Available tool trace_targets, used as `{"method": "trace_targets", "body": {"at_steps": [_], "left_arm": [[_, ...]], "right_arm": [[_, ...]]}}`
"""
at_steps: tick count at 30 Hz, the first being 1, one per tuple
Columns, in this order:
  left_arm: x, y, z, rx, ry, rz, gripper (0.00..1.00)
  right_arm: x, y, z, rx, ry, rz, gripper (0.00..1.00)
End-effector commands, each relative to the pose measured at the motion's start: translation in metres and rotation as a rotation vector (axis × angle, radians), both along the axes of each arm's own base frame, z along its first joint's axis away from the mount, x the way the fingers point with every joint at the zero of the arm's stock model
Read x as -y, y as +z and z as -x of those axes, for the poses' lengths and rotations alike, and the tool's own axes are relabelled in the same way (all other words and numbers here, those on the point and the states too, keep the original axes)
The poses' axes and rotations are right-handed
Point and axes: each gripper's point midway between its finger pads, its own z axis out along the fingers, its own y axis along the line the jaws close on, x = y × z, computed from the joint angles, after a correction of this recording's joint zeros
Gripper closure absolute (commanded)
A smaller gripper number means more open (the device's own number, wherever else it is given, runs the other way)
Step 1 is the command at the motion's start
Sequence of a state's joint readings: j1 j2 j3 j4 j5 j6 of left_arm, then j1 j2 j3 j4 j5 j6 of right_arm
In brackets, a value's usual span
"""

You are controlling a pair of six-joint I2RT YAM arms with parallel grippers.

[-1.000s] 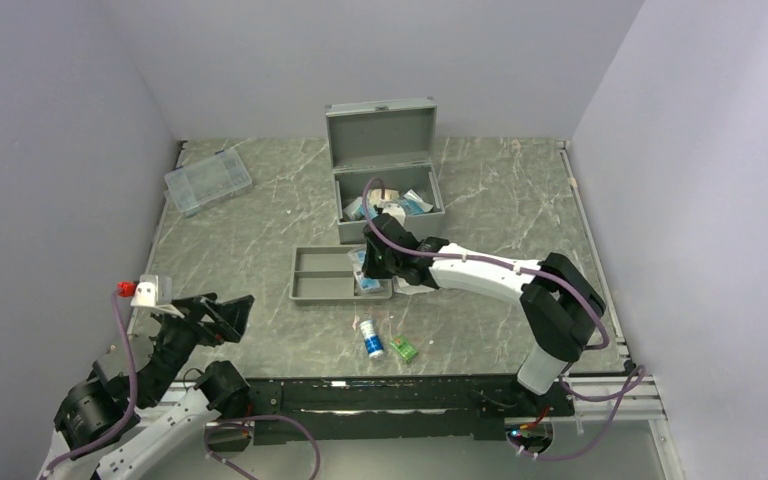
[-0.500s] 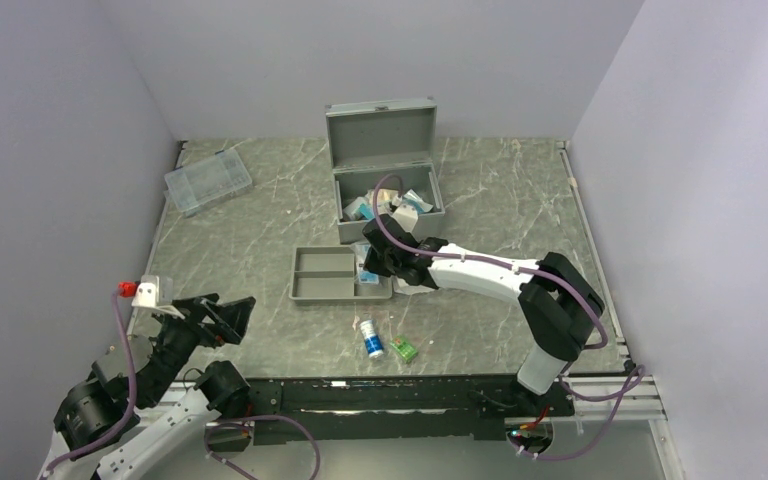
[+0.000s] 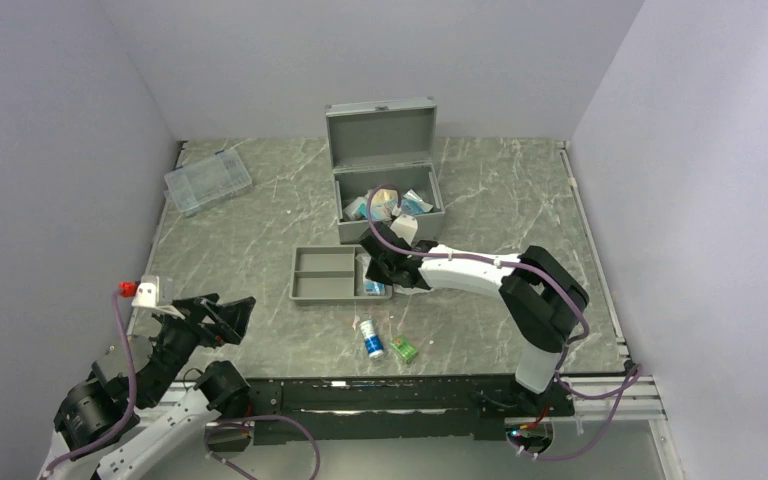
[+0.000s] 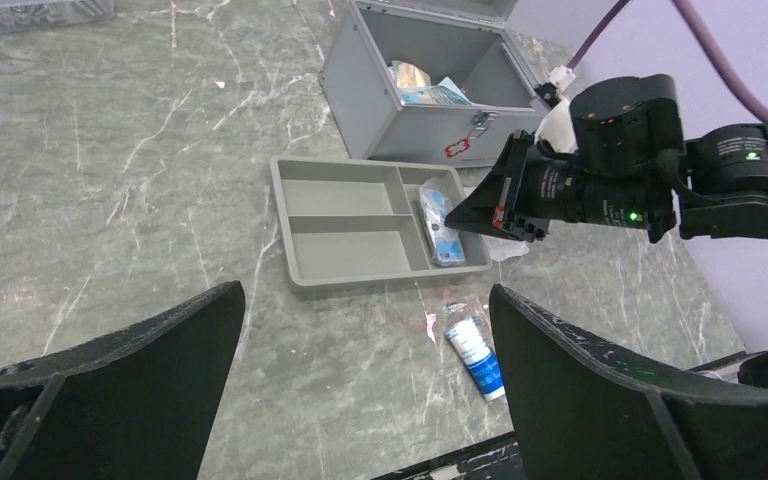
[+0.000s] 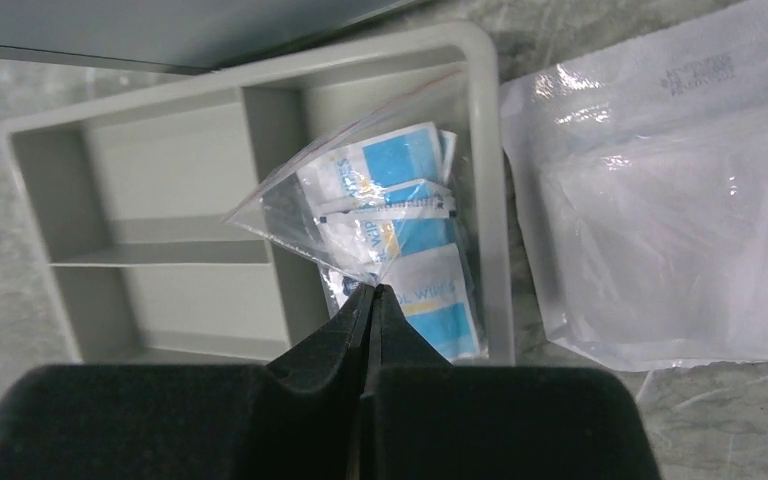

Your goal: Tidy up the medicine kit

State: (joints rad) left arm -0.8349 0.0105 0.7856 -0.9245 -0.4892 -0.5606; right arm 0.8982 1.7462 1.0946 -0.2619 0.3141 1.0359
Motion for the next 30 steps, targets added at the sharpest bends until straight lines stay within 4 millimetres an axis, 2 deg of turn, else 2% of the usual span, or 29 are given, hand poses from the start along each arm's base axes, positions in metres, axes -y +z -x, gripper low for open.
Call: {"method": "trace_targets", "body": {"at_steps": [1,11,15,17,22,30], "left_arm": [[-0.004,0.016,0.006,0.07,-0.017,0.056,0.01],[-0.003,0.016,0.005,0.068,-0.014,0.052,0.01],[-0.003,0.016,0.005,0.065,-0.014,0.049,0.01],[-0.003,0.015,0.004,0.063,-0.015,0.047,0.01],[-0.002,0.015,0.004,0.062,-0.014,0.046,0.0],[-0.002,0.015,0.004,0.059,-0.014,0.045,0.01]], "right_arm": [[0.003,-0.012,-0.002,-0.02,-0.035,0.029,1.0],[0.009,-0.048,-0.003,-0.092,-0.054,0.092,1.0],[0.005,-0.051,-0.005,-0.099,-0.035,0.106,1.0],[0.003,-0.047,-0.007,-0.092,-0.028,0.105,1.0],[0.004,-0.032,-0.011,-0.054,-0.019,0.103,0.83],[0.011,-0.003,-0.016,0.007,-0.02,0.11,0.67]]}}
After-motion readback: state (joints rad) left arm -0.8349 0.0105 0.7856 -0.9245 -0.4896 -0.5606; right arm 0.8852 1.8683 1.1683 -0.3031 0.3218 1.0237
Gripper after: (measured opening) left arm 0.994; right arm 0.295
